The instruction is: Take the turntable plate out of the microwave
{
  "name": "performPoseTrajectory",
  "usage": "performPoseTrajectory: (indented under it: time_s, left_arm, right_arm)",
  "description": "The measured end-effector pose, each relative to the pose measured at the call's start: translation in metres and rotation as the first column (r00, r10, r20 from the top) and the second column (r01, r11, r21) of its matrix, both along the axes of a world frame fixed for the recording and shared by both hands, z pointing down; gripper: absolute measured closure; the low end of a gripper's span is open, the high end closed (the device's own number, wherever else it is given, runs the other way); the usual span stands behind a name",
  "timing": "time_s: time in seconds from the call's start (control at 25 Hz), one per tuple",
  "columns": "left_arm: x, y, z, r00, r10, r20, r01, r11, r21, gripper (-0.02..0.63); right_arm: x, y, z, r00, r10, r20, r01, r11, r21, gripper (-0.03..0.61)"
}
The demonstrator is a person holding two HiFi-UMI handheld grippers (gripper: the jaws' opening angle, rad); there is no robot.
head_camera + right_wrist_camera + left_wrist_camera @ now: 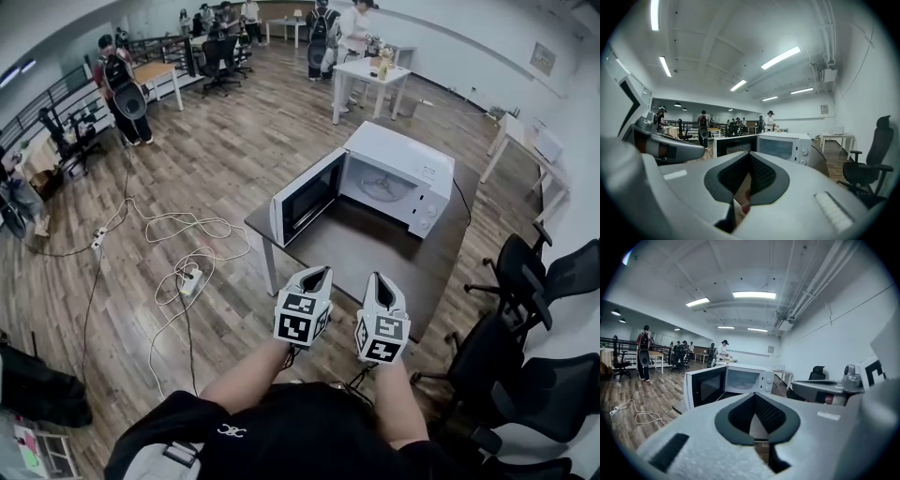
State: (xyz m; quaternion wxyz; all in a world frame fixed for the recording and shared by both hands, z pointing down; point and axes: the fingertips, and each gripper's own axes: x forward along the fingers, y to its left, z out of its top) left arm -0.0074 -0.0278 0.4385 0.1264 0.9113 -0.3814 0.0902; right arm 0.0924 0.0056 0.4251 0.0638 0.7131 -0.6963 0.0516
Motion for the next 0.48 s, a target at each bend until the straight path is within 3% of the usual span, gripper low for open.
performPoseTrajectory:
  time_s: [0.48]
  left_arm:
    - [0.009,-0.043,0.016,1.000,0.010,-0.008,-0.010,0.999,-0.039,0.606]
  right_arm:
    - [0.012,-0.043,0.014,1.000,0.022,0.007,-0.021,0.999,-0.033,0.571]
